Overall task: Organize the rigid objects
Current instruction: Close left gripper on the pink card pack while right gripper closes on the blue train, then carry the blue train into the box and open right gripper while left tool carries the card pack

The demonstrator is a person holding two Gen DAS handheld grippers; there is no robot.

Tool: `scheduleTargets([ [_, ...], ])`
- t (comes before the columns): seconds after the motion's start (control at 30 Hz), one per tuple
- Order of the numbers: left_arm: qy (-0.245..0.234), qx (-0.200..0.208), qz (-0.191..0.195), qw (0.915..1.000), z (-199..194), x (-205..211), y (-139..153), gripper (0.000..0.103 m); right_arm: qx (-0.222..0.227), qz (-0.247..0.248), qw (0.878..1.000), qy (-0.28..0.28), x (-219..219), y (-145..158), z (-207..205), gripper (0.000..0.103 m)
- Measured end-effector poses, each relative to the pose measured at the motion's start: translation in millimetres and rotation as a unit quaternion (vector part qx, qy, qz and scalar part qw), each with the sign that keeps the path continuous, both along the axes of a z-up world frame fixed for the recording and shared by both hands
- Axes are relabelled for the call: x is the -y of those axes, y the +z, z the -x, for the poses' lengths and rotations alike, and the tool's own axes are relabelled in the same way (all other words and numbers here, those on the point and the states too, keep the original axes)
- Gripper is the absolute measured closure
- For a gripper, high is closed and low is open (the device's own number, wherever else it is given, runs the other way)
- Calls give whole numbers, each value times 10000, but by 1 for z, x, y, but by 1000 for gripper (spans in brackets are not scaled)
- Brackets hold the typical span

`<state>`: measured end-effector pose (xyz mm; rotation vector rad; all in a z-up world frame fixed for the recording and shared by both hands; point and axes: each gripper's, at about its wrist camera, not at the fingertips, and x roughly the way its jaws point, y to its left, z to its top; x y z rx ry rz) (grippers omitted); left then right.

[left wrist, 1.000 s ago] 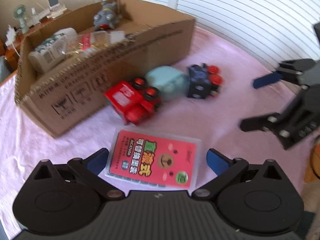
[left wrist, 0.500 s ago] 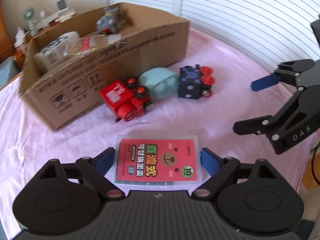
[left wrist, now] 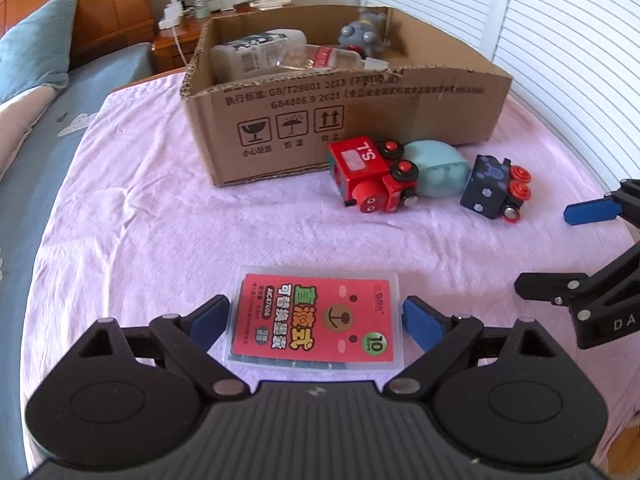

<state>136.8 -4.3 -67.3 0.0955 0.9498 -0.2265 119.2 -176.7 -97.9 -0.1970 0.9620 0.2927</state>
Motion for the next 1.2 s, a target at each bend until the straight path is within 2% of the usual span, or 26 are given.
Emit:
scheduleTargets([
  [0.2, 116, 3, 15, 9999, 4, -2, 0, 5, 63, -29, 9994, 352, -6, -1, -18, 0],
  [0.57, 172, 29, 28, 9998, 4, -3, 0, 5, 170, -66, 9977, 651, -14, -3, -52, 1],
  [0.77, 181, 33, 32, 9998, 4, -3, -1, 5, 293, -110, 9969, 726, -13, 0, -63, 19],
  [0.83, 192, 33, 43, 9998, 4, -4, 0, 5, 332, -112, 9964, 771, -14, 1, -63, 29],
  [0.93, 233, 37, 78, 9997, 3, -5, 0, 5, 390, -54, 9956, 846, -18, 2, -59, 39],
  [1.2, 253, 40, 24, 9997, 4, -2, 0, 5, 520, -11, 9948, 875, -19, 1, -52, 40],
])
